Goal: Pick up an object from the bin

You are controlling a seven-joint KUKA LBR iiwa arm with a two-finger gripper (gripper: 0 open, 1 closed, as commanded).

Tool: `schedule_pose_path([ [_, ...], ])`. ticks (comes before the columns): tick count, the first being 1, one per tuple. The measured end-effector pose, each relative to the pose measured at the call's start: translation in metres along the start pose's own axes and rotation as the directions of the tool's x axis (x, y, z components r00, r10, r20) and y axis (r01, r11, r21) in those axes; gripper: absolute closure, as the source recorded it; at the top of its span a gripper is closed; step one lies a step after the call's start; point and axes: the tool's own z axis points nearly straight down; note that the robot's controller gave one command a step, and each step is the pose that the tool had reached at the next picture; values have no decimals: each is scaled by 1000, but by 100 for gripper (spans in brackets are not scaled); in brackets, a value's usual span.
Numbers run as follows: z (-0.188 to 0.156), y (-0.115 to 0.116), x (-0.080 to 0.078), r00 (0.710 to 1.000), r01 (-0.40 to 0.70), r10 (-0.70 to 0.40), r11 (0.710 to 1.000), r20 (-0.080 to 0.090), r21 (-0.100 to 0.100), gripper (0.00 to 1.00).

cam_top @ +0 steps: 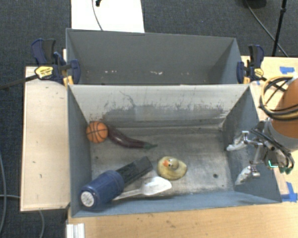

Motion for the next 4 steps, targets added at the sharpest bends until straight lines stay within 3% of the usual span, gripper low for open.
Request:
schedule_pose_path([
  [1,-4,0,-2,1000,5,-5,1000,8,2,0],
  [2,97,64,-20,976,-218,218,976,6,0,100],
  [3,97,63,-20,977,-214,214,977,6,0,0],
  [4,97,63,-20,977,-212,212,977,6,0,0],
])
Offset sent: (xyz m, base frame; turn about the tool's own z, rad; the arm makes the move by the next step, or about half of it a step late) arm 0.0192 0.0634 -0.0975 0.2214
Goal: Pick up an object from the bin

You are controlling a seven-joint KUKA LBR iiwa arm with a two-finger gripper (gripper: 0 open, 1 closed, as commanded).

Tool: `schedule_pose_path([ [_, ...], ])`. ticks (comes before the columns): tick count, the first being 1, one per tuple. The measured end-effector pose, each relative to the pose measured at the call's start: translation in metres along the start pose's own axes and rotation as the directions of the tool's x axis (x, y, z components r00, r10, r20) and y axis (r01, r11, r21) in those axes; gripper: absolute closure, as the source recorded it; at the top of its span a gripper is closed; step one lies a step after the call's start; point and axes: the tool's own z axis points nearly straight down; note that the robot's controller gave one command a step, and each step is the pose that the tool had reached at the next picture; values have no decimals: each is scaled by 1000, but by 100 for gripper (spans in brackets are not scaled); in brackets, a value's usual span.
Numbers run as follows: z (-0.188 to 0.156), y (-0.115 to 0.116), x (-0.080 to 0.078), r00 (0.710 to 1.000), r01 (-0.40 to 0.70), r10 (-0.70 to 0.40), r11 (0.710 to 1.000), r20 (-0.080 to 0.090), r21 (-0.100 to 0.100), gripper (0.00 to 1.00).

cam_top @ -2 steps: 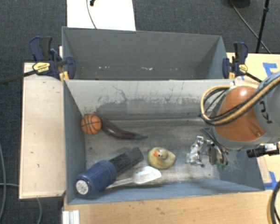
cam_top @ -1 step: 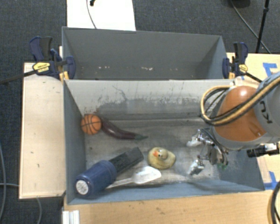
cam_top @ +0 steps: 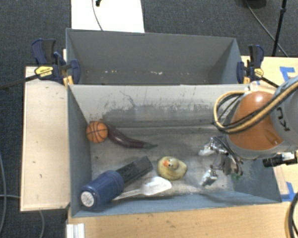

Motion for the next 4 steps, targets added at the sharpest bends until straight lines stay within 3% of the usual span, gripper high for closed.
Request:
schedule_pose_path([
  [1,5,79,-1,984,-173,173,985,29,-9,100],
  [2,5,79,-1,985,-171,171,985,29,-9,100],
  [3,-3,82,-27,1000,31,-31,1000,-1,1,100],
  [4,-17,80,-53,941,337,-337,941,7,1,100],
])
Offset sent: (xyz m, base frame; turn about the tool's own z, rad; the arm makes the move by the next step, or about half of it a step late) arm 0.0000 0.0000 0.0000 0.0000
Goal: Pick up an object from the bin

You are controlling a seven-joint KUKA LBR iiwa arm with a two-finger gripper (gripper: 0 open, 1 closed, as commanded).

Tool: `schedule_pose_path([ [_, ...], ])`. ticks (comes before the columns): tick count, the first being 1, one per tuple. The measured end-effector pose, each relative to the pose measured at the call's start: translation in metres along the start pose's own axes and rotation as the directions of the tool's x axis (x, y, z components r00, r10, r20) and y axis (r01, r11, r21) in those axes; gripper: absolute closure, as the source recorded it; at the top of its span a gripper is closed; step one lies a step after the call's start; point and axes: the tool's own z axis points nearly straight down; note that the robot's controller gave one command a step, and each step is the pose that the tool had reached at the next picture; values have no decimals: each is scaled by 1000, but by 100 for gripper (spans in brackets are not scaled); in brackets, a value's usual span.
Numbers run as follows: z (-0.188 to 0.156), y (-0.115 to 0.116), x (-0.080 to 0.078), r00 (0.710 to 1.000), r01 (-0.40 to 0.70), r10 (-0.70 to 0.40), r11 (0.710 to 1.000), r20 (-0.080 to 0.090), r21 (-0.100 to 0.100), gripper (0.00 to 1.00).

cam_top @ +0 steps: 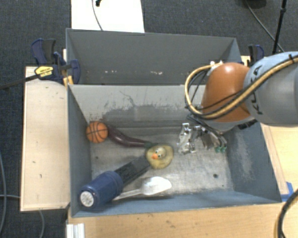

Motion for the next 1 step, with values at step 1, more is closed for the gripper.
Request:
schedule_pose_path([
  [1,-16,14,15,959,285,-285,959,-6,-4,0],
])
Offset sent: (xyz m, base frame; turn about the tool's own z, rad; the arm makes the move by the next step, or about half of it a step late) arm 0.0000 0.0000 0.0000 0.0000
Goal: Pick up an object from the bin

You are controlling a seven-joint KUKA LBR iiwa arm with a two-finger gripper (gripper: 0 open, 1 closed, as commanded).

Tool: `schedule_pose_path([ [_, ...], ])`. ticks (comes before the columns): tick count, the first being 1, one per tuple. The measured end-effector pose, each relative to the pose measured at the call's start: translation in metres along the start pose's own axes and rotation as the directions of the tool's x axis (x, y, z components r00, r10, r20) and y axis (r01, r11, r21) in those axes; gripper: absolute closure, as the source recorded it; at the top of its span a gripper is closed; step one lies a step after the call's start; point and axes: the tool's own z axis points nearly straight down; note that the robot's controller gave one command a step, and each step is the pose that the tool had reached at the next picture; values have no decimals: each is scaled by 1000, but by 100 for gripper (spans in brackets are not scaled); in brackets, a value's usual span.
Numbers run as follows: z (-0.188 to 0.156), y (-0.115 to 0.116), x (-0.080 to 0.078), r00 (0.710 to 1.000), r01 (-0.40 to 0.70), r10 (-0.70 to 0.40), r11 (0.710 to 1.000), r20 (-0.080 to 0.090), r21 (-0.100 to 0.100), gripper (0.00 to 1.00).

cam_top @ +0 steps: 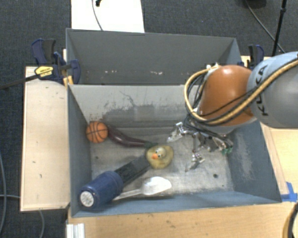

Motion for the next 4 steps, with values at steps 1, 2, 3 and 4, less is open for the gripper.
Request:
schedule_pose_path([
  [1,0,0,0,1000,0,0,1000,0,0,0],
  [2,39,69,-39,996,87,-87,996,10,10,100],
  [3,39,69,-39,996,88,-88,996,10,10,100],
  [4,39,69,-39,996,89,-89,996,10,10,100],
])
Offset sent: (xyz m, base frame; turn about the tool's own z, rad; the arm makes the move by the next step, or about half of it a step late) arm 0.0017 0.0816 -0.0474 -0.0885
